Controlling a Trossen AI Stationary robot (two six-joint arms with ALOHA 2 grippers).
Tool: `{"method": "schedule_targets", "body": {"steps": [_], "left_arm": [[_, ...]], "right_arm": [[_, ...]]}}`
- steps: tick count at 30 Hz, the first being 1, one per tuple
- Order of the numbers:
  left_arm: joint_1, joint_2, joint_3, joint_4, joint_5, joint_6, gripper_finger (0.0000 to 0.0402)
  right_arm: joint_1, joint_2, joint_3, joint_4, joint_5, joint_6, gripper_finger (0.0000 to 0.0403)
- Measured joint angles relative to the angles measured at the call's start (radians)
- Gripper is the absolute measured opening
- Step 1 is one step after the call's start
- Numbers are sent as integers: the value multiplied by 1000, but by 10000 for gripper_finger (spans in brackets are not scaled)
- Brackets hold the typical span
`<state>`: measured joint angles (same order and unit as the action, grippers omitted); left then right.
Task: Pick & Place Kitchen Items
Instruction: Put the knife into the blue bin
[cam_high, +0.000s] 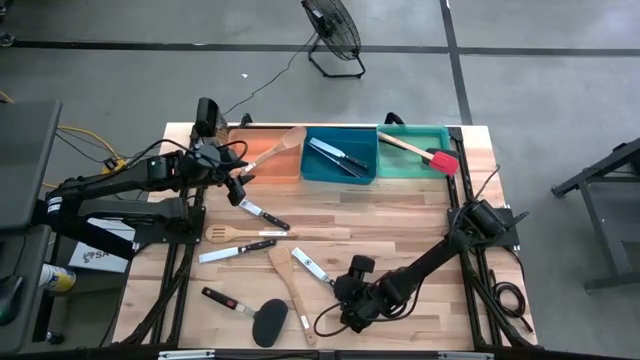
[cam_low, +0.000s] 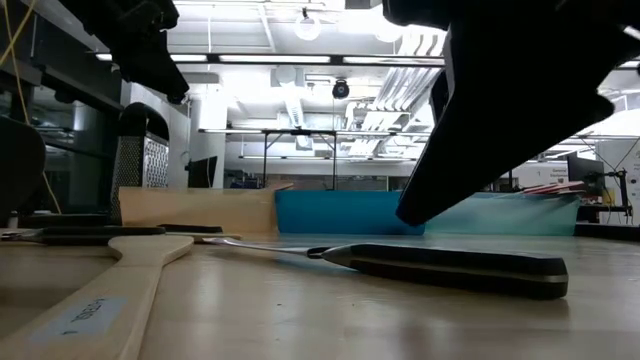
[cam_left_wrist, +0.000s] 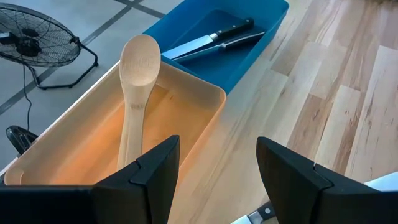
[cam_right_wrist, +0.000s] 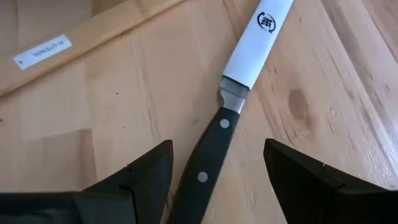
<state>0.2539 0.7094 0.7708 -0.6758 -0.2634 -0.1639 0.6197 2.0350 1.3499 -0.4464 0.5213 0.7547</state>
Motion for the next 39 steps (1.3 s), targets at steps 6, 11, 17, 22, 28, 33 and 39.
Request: {"method": "schedule_targets", "body": {"steps": [6,11,17,22,28,33,39], "left_arm": [[0,0,0,-1,0,-1,207],[0,0,0,-2,3,-1,207],[0,0,0,-5,4,-2,207],[0,0,0,-8,4,-6,207],[0,0,0,-8,4,-7,207],[0,0,0,-8,4,-7,207],[0,0,0,-8,3,-7,207]], "right_arm": [[-6,41,0,-10,-51,5,243],[-14,50,0,18,-75,9,243],[-24,49,0,-44,-92,43,227],[-50,44,5,-92,-184,89,175],[-71,43,5,-145,-236,110,107],[-79,42,4,-150,-261,98,80],[-80,27,1,-155,-268,87,80]]}}
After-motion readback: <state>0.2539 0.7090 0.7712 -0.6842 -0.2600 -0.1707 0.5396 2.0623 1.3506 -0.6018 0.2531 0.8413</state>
